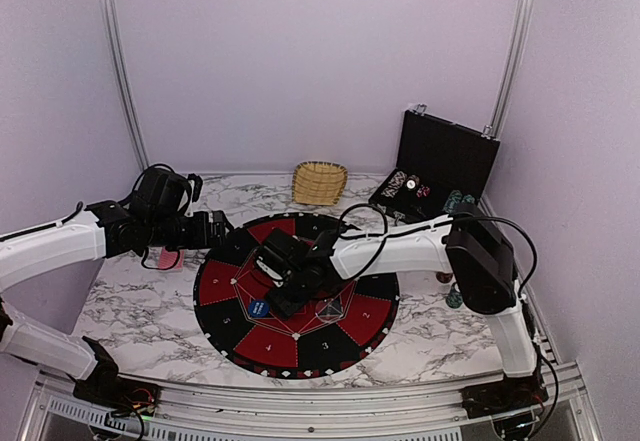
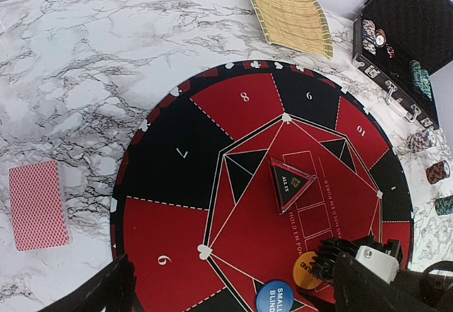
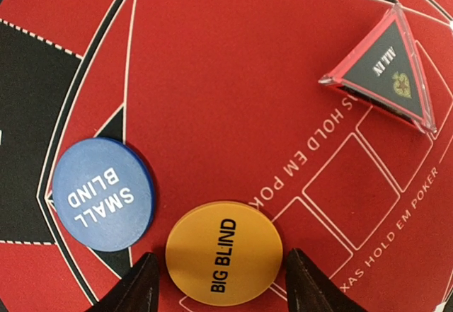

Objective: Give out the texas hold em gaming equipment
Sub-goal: Move the big blind button to position 10.

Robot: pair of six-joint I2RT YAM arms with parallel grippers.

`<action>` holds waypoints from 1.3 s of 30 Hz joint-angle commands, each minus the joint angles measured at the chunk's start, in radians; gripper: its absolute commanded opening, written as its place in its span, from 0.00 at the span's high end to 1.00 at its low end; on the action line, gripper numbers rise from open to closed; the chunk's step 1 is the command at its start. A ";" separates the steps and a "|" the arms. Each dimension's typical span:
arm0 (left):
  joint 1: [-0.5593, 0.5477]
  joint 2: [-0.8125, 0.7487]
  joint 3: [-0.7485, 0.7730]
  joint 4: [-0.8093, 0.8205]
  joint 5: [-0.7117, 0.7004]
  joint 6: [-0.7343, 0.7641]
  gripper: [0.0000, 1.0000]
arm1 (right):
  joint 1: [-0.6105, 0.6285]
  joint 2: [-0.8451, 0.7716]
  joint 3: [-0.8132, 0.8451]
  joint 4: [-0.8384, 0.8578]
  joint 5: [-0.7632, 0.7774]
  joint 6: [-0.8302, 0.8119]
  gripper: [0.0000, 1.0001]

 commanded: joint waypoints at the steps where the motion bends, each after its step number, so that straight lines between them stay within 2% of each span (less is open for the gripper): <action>1: 0.007 0.003 0.007 -0.020 0.005 0.004 0.01 | -0.001 0.041 0.023 -0.006 0.036 0.024 0.43; 15: 0.008 -0.004 -0.002 -0.021 0.000 -0.001 0.01 | -0.078 0.032 -0.024 0.027 0.068 0.052 0.49; 39: 0.014 0.022 0.020 -0.024 0.007 0.006 0.01 | -0.324 0.040 -0.067 0.072 0.093 0.005 0.49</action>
